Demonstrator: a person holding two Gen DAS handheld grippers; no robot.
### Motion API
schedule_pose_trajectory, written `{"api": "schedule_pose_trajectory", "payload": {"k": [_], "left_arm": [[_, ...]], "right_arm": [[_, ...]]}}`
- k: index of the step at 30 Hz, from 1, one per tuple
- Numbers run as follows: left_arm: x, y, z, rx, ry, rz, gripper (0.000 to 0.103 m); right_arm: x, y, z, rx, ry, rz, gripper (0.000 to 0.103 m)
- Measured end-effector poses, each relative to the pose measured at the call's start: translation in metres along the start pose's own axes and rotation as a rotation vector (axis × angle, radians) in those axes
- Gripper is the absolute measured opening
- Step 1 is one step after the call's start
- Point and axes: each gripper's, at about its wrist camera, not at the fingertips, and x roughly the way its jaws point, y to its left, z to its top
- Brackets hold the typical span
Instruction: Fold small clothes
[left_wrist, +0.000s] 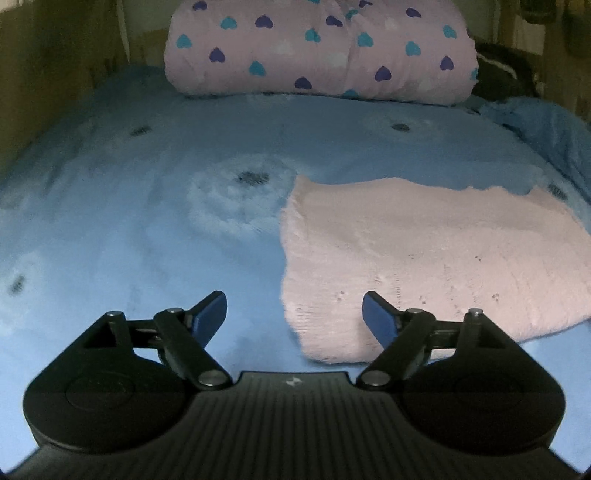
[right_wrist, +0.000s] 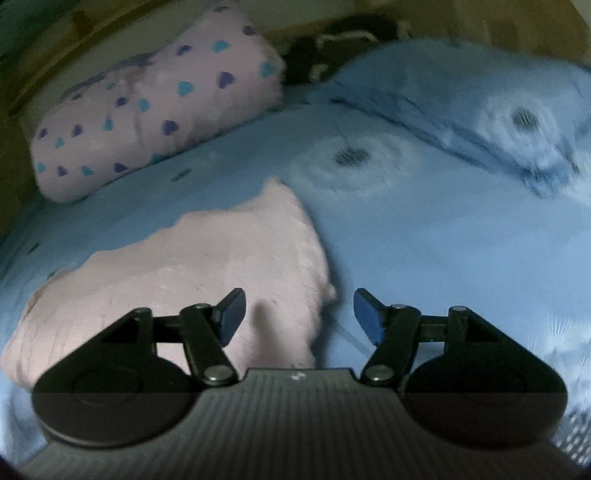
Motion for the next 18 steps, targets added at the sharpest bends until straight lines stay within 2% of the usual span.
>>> {"api": "schedule_pose_trajectory", "payload": {"k": [4, 7, 15, 18], "left_arm": [[0.025, -0.01, 0.0, -0.011, 0.03, -0.001, 0.084], [0.04, -0.017, -0.001, 0.007, 0.053, -0.019, 0.085], [0.067, -0.013, -0.001, -0.034, 0.114, -0.083, 0.09], [0.071, -0.013, 0.005, -0.01, 0.15, -0.091, 0.09]], "right_arm": [[0.014, -0.011, -0.002, 0.105, 0.032, 0.034, 0.066], [0.022, -0.007, -0.005, 0.124, 0.042, 0.076, 0.069], [0.045, 0.013, -0.01, 0.05, 0.021, 0.094, 0.075], [0.049, 0.011, -0.009, 0.048, 0.014, 0.118, 0.075]]}}
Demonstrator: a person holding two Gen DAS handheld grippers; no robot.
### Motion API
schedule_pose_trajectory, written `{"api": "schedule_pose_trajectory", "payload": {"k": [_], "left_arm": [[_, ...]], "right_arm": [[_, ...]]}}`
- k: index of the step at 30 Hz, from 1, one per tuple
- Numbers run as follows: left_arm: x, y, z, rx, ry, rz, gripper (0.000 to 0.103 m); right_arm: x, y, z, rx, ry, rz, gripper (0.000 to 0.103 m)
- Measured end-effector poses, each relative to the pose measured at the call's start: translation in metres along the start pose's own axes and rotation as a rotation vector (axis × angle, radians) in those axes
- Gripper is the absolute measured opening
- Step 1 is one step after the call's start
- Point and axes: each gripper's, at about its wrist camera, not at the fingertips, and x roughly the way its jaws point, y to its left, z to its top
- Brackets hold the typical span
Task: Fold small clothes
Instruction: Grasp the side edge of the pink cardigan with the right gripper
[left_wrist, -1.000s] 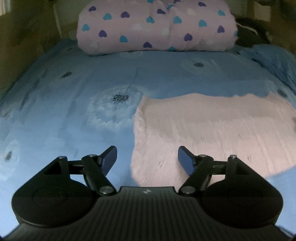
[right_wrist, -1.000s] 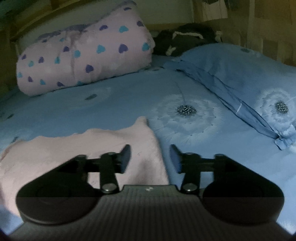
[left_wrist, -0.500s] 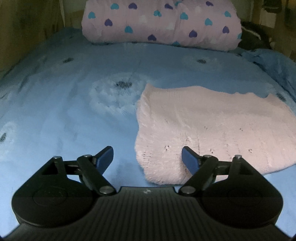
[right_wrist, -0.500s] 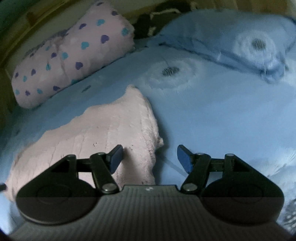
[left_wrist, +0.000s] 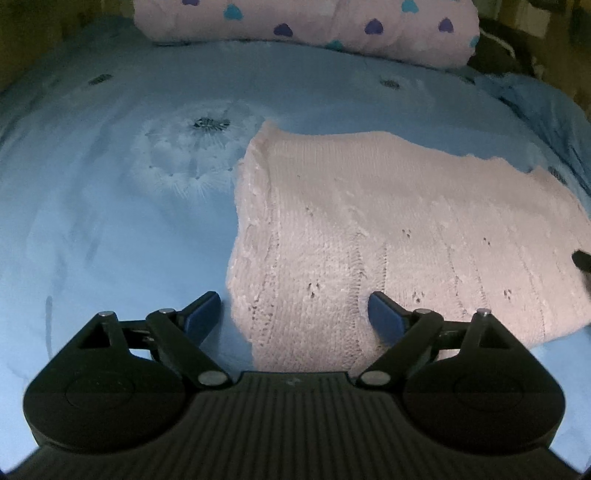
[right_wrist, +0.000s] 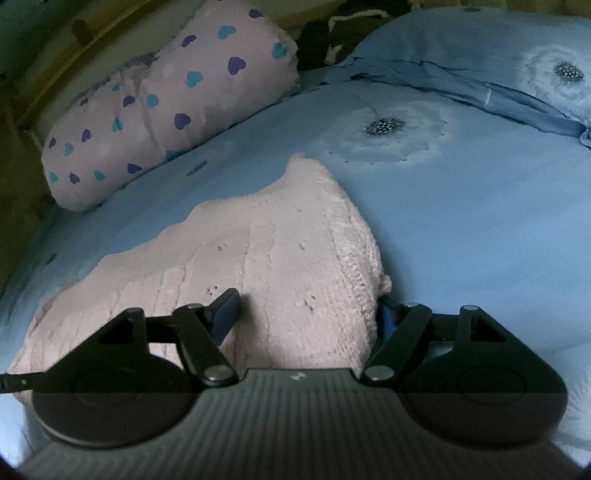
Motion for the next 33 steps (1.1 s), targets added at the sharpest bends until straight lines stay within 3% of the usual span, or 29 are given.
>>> {"api": "schedule_pose_trajectory", "payload": {"k": [6, 15, 29, 33], "left_arm": [[0.0, 0.001, 0.001, -0.021, 0.018, -0.011, 0.091], [0.005, 0.013, -0.014, -0.07, -0.03, -0.06, 0.096], [0.003, 0.009, -0.01, -0.066, -0.008, -0.041, 0.097], [0.003, 0.009, -0.009, -0.067, -0.006, -0.037, 0.097]], "right_arm": [[0.006, -0.004, 0.005, 0.01, 0.024, 0.068, 0.075], [0.009, -0.003, 0.003, 0.028, 0.039, 0.149, 0.075], [0.011, 0.003, -0.005, 0.006, -0.01, 0.108, 0.074], [0.01, 0.0, -0.005, 0.033, -0.017, 0.105, 0.068]]}}
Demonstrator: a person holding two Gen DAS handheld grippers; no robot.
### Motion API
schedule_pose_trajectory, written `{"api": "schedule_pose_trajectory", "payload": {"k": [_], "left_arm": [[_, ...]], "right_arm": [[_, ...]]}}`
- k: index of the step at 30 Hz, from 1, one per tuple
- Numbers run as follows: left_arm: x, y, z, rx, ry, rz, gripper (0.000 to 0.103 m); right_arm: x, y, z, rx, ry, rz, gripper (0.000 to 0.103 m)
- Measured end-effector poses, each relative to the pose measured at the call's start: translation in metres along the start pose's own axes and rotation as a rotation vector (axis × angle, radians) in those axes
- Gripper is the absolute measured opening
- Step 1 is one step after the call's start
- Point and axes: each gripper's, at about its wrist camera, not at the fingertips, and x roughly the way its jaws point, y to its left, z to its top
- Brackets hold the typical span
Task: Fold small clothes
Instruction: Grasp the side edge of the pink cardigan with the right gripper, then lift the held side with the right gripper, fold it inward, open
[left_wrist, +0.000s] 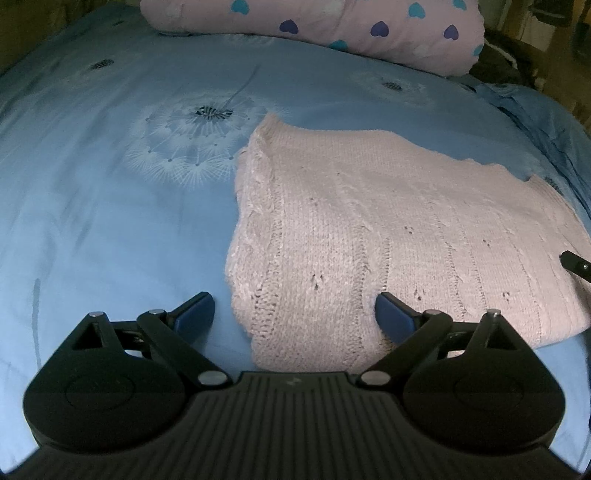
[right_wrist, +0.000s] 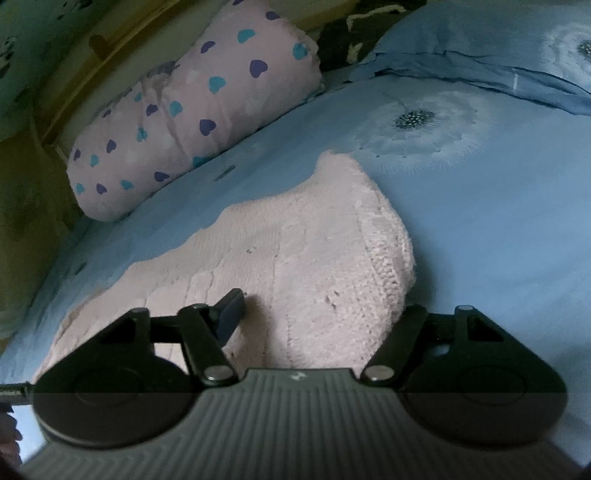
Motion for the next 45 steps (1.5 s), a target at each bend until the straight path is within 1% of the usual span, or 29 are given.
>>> {"api": "schedule_pose_trajectory", "payload": {"k": [2, 4, 6, 7, 10, 13, 16, 19, 21, 24, 29, 31, 34, 38, 42, 45], "left_arm": [[0.0, 0.0, 0.0, 0.001, 0.0, 0.003, 0.097], [-0.001, -0.001, 0.0, 0.004, 0.0, 0.006, 0.097], [-0.002, -0.001, 0.0, 0.01, -0.002, 0.01, 0.097], [-0.002, -0.002, 0.0, 0.012, -0.003, 0.012, 0.097], [-0.003, -0.003, 0.0, 0.013, -0.004, 0.014, 0.097], [-0.003, -0.003, 0.0, 0.01, -0.003, 0.014, 0.097], [-0.003, -0.003, 0.0, 0.01, -0.004, 0.013, 0.097], [-0.003, -0.002, 0.0, 0.005, -0.005, 0.011, 0.097], [-0.004, -0.003, 0.0, 0.004, -0.008, 0.013, 0.097], [-0.007, -0.004, 0.0, 0.011, -0.022, 0.02, 0.097], [-0.014, -0.007, 0.002, 0.027, -0.051, 0.023, 0.097], [-0.016, -0.006, 0.003, 0.024, -0.056, 0.022, 0.097], [-0.018, -0.004, 0.005, 0.013, -0.061, 0.018, 0.097], [-0.022, -0.001, 0.006, 0.001, -0.066, 0.017, 0.097], [-0.023, 0.003, 0.007, -0.011, -0.063, 0.028, 0.097], [-0.024, 0.005, 0.009, -0.027, -0.063, 0.024, 0.097]], "right_arm": [[0.0, 0.0, 0.0, 0.001, 0.001, -0.004, 0.062], [0.001, -0.001, 0.001, 0.008, 0.006, -0.001, 0.048], [0.001, -0.004, 0.0, 0.041, 0.006, 0.008, 0.039], [0.001, -0.006, 0.0, 0.057, 0.007, 0.014, 0.036], [0.001, -0.011, 0.001, 0.098, 0.013, 0.036, 0.033], [0.001, -0.012, 0.001, 0.122, 0.014, 0.047, 0.032], [0.001, -0.018, 0.001, 0.181, 0.013, 0.072, 0.032], [0.001, -0.025, 0.001, 0.248, 0.012, 0.094, 0.036], [0.002, -0.023, 0.0, 0.242, 0.008, 0.099, 0.038], [0.003, -0.021, -0.001, 0.211, 0.004, 0.1, 0.038], [0.005, -0.034, 0.0, 0.32, -0.016, 0.151, 0.038], [0.005, -0.035, -0.001, 0.352, -0.028, 0.162, 0.037], [0.004, -0.035, -0.001, 0.366, -0.033, 0.168, 0.029], [-0.002, -0.036, 0.003, 0.415, -0.039, 0.167, 0.027], [-0.01, -0.02, 0.015, 0.387, -0.043, 0.17, 0.027], [-0.017, 0.004, 0.027, 0.336, -0.053, 0.169, 0.026]]}}
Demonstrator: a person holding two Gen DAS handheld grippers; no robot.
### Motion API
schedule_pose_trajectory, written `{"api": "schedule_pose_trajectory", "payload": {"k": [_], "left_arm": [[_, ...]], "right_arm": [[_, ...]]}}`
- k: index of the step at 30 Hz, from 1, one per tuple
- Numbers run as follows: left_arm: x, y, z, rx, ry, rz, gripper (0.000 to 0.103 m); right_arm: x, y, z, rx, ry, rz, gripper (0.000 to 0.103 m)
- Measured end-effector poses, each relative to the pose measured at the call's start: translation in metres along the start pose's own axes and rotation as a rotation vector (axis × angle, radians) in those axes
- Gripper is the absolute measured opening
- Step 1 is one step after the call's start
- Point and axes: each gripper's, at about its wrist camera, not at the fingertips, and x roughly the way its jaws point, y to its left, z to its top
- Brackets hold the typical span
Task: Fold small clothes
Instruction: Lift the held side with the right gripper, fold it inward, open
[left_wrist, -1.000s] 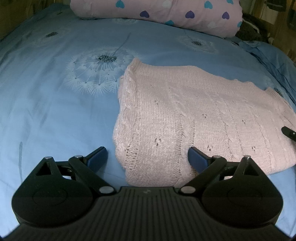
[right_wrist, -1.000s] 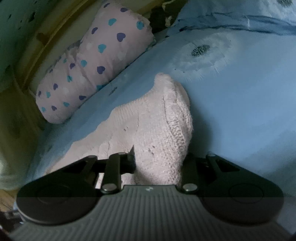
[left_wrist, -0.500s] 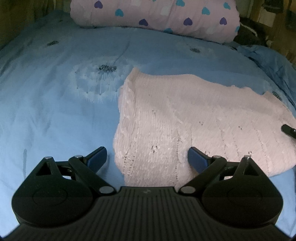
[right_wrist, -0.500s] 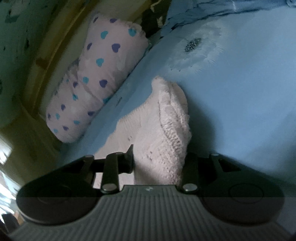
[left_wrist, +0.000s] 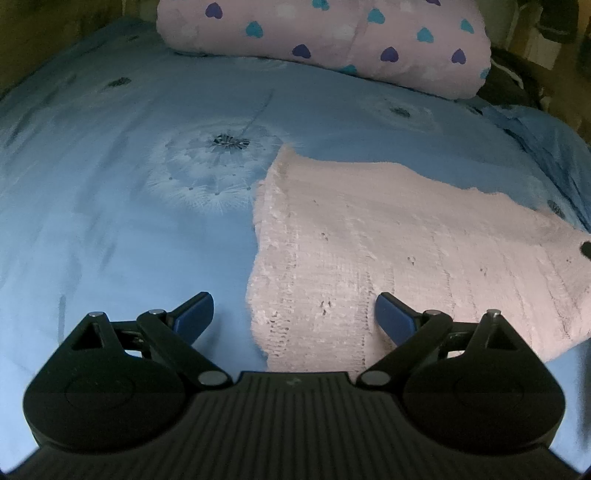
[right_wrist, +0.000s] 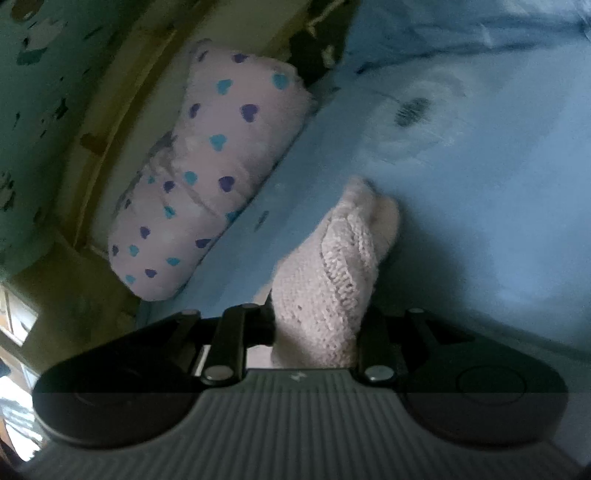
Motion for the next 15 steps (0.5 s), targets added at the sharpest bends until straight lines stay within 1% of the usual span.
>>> {"api": "schedule_pose_trajectory", "payload": {"k": [4, 10, 12, 15], "left_arm": [[-0.004, 0.002, 0.002, -0.008, -0.011, -0.009, 0.097], [-0.011, 0.009, 0.007, -0.026, -0.01, -0.026, 0.097], [-0.016, 0.015, 0.011, -0.034, -0.021, -0.028, 0.097], [-0.02, 0.026, 0.014, -0.052, -0.029, -0.008, 0.097]], "right_arm": [[0.0, 0.038, -0.002, -0.097, -0.01, -0.003, 0.026], [0.009, 0.092, -0.016, -0.187, -0.029, -0.013, 0.026], [0.015, 0.111, -0.023, -0.214, -0.028, 0.004, 0.026], [0.029, 0.139, -0.036, -0.274, 0.002, 0.036, 0.026]]}}
